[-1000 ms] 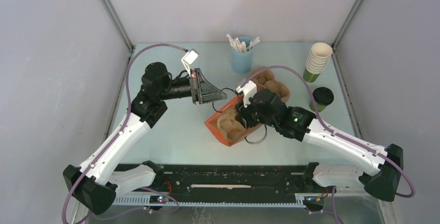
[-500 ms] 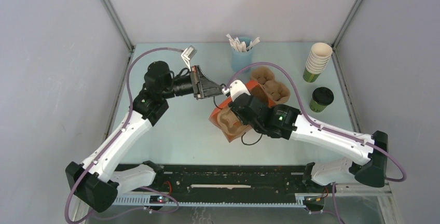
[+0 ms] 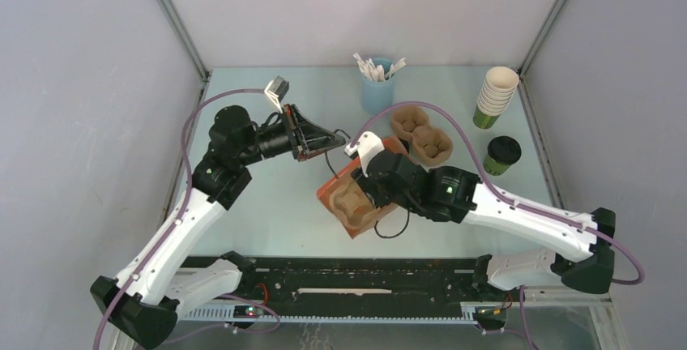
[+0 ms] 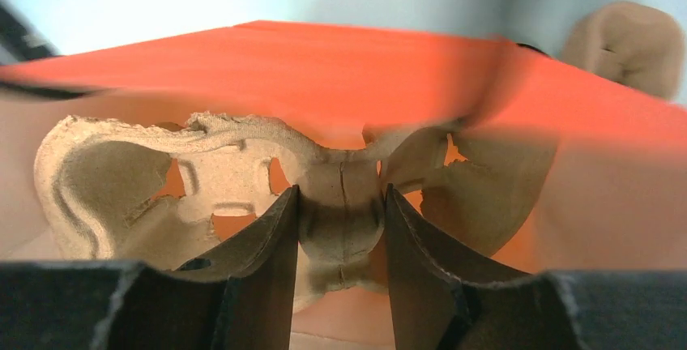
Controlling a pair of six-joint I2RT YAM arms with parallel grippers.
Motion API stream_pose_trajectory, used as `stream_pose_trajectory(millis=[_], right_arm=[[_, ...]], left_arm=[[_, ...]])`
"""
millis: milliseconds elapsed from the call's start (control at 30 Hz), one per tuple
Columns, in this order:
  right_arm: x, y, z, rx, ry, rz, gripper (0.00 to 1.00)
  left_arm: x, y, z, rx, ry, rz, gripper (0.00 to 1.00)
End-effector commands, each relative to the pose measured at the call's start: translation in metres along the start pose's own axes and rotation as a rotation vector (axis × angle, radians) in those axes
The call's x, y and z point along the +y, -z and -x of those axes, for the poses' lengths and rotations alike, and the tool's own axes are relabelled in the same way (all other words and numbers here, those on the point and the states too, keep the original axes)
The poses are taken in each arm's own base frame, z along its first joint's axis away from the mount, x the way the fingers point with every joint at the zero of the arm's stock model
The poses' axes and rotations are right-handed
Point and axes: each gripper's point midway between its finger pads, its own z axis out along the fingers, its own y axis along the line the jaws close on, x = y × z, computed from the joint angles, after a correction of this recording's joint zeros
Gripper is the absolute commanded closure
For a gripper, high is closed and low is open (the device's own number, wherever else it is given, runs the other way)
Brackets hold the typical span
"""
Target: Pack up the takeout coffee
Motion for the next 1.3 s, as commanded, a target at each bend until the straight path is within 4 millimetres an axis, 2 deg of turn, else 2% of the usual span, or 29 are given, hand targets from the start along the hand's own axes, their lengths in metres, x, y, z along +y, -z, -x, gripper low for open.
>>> stream_pose_trajectory(millis=[0, 200, 367, 467, 600, 733, 900, 1100, 1267], right_arm=[[0.038, 0.031, 0.016, -0.086, -0.024, 0.237, 0.67], [0.043, 0.022, 0.014, -0.054, -0.01, 0.221, 0.71], [0.015, 0.011, -0.004, 0.075, 0.106, -0.023, 0.72], [0.012, 0.011, -0.013, 0.164, 0.16, -0.074, 0.71], [0.015, 0.01, -0.009, 0.177, 0.163, -0.07, 0.67], [0.013, 0.011, -0.005, 0.211, 0.181, -0.09, 0.64], [0.012, 0.001, -0.006, 0.257, 0.195, -0.063, 0.64], [0.023, -0.005, -0.004, 0.297, 0.198, 0.035, 0.64], [0.016, -0.01, 0.001, 0.308, 0.199, 0.033, 0.63]], left_arm=[[-0.013, 0.008, 0.017, -0.107, 0.02, 0.023, 1.0], [0.014, -0.001, 0.013, -0.083, 0.083, 0.111, 1.0], [0.018, -0.003, 0.011, -0.063, 0.059, 0.115, 1.0], [0.019, -0.005, 0.01, -0.052, 0.024, 0.1, 1.0], [0.016, -0.008, 0.009, -0.046, -0.018, 0.035, 1.0], [0.03, -0.008, 0.011, -0.07, -0.062, 0.058, 1.0], [0.044, -0.01, 0.012, -0.054, -0.083, 0.073, 1.0], [0.051, -0.01, 0.011, -0.042, -0.12, 0.07, 1.0], [0.055, -0.007, 0.014, -0.05, -0.141, 0.077, 1.0]])
